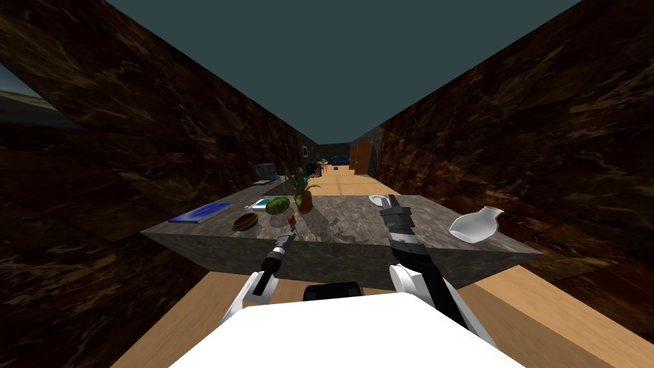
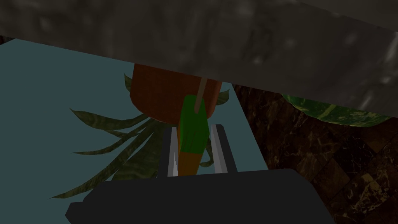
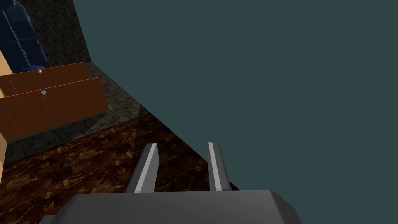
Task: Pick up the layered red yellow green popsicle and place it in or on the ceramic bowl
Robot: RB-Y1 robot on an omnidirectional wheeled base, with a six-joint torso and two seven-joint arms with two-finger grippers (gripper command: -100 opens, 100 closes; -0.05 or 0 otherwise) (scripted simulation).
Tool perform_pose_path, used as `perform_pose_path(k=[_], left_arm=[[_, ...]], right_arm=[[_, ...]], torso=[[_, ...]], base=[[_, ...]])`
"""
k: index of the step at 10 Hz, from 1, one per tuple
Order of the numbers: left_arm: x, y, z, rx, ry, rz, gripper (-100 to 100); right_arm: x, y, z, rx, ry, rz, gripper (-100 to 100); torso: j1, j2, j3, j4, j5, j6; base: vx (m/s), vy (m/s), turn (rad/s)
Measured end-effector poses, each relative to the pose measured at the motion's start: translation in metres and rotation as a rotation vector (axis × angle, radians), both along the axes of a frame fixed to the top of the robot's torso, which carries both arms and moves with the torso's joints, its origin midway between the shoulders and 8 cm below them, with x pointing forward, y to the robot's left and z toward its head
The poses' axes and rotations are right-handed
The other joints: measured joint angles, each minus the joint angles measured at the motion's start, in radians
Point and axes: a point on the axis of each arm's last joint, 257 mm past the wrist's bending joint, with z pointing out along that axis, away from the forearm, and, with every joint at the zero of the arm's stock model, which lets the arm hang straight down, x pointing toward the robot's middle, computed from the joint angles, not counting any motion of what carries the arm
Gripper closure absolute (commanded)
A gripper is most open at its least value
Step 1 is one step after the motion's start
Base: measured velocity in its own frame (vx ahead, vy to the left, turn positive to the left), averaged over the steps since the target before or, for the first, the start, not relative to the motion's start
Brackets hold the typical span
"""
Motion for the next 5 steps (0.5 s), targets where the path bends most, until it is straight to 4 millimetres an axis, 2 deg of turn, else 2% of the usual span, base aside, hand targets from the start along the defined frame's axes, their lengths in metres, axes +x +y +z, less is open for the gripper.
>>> perform_pose_path(k=[1,3,5], left_arm=[[0.003,0.0,0.007,-0.011,-0.018,-0.006,100],[0.012,-0.002,0.034,-0.04,-0.065,-0.024,100],[0.02,-0.007,0.059,-0.071,-0.116,-0.045,100]], right_arm=[[0.0,0.0,0.0,0.0,0.0,0.0,0],[0.0,0.0,0.0,0.0,0.0,0.0,0],[0.0,0.0,0.0,0.0,0.0,0.0,0]], torso=[[0.005,0.003,0.002,0.001,0.0,0.0],[0.011,0.009,0.006,0.003,0.002,-0.001],[0.012,0.011,0.007,0.003,0.003,-0.001]], base=[[-0.094,0.131,-0.005],[-0.138,0.16,-0.006],[-0.101,0.135,-0.005]])
